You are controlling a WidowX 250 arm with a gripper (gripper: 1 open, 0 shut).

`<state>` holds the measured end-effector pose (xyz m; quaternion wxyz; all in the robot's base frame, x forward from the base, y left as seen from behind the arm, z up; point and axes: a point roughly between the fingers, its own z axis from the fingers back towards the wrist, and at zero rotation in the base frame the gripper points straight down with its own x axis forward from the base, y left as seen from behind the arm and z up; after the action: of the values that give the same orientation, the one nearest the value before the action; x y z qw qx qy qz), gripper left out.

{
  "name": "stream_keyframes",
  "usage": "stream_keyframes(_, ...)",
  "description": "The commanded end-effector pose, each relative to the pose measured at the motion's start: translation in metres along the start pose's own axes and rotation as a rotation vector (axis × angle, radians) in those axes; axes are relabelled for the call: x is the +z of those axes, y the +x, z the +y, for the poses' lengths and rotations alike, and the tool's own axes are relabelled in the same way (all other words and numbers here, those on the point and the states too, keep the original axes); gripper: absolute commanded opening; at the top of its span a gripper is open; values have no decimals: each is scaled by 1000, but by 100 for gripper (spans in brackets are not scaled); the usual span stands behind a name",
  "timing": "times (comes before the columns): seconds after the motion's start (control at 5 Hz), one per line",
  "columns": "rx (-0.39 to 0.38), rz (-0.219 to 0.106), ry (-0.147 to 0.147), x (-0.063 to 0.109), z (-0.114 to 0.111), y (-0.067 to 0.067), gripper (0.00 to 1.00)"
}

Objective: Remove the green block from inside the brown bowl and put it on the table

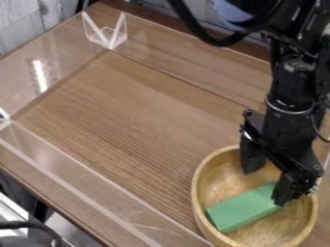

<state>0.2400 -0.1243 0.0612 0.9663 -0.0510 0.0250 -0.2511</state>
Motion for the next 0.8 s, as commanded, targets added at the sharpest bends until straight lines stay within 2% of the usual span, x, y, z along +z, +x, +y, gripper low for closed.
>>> stream_keyframes(0.0,-6,-60,-1,13,2,5,100)
stream_keyframes(0.6,-28,-66,2,-2,10,13,100)
